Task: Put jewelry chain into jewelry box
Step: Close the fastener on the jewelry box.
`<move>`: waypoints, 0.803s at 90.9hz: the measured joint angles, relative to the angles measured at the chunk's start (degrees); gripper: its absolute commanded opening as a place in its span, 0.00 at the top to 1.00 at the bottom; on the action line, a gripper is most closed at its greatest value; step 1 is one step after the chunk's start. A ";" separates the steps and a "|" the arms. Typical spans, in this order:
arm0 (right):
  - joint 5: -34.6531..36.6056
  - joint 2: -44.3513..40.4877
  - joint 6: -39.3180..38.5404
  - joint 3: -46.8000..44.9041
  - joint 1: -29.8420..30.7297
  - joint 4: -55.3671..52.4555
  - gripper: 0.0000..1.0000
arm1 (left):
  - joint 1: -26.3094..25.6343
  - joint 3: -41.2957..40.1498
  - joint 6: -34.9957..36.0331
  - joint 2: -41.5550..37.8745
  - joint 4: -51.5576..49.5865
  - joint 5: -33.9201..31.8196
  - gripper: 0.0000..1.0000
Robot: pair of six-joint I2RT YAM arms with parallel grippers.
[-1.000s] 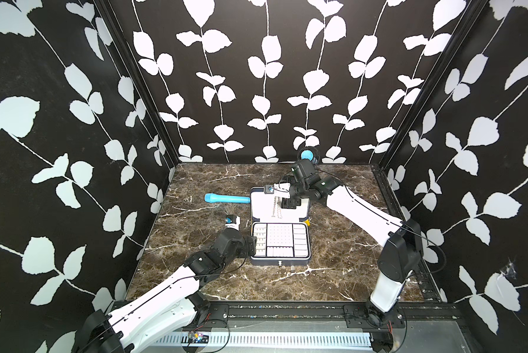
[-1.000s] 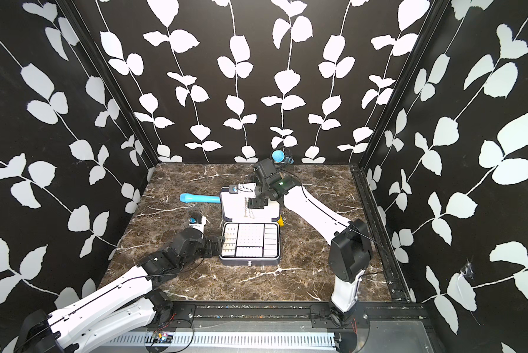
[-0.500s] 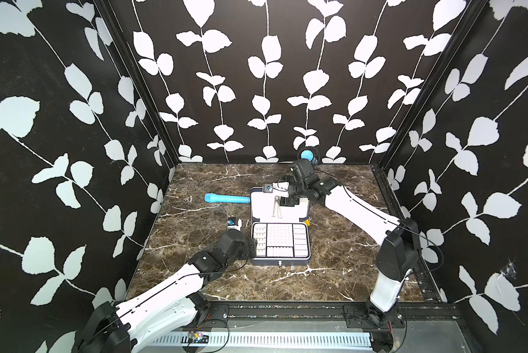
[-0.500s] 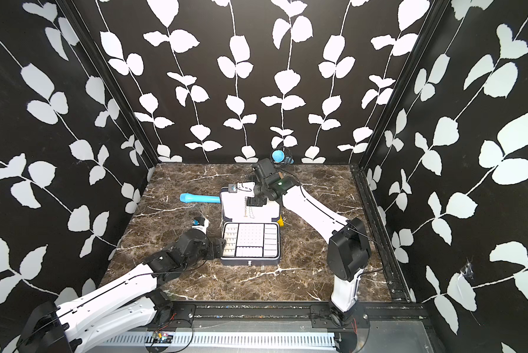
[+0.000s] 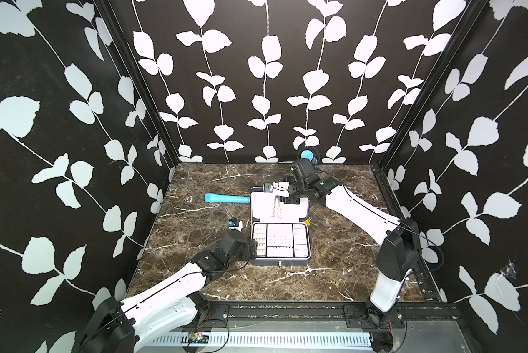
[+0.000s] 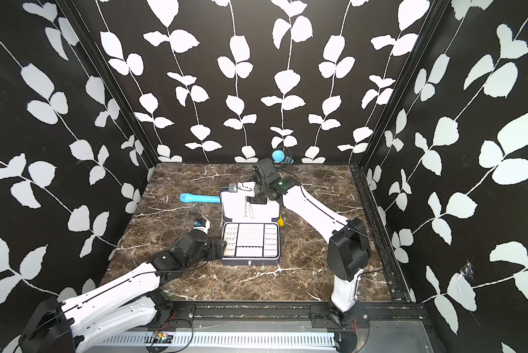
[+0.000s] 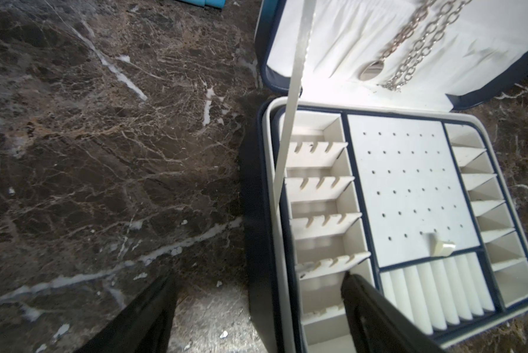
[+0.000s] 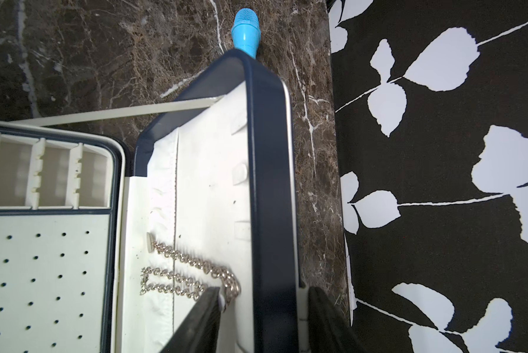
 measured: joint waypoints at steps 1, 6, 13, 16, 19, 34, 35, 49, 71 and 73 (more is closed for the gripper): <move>-0.02 0.00 -0.07 0.00 0.00 0.02 0.57 | 0.00 0.00 0.00 0.11 0.00 0.02 0.13; 0.02 0.00 -0.04 0.00 0.00 0.20 0.59 | 0.00 -0.04 -0.02 0.68 0.00 0.02 0.13; 0.04 0.00 -0.11 0.00 -0.04 0.39 0.61 | 0.00 -0.17 -0.17 1.60 0.04 0.07 0.13; 0.04 0.00 -0.17 -0.02 -0.07 0.48 0.62 | 0.00 -0.26 -0.20 1.97 0.07 0.09 0.13; 0.04 0.00 -0.17 -0.04 -0.11 0.59 0.62 | 0.00 -0.33 -0.20 2.32 0.04 0.11 0.13; 0.42 -0.02 -0.24 -0.57 -0.11 1.66 0.64 | 0.00 -0.33 -0.22 2.84 0.04 0.13 0.14; 0.48 -0.02 -0.20 -0.63 -0.11 1.75 0.64 | 0.00 -0.33 -0.22 2.84 0.04 0.13 0.14; 1.11 -0.11 -0.46 -1.36 -0.11 3.06 0.65 | 0.00 -0.33 -0.24 2.84 0.04 0.13 0.14; 1.20 -0.46 -0.57 -1.84 -0.11 3.56 0.60 | 0.00 -0.33 -0.33 2.84 0.02 0.13 0.14; 1.20 -0.46 -0.50 -1.84 -0.11 3.52 0.56 | 0.00 -0.33 -0.35 2.84 0.02 0.13 0.14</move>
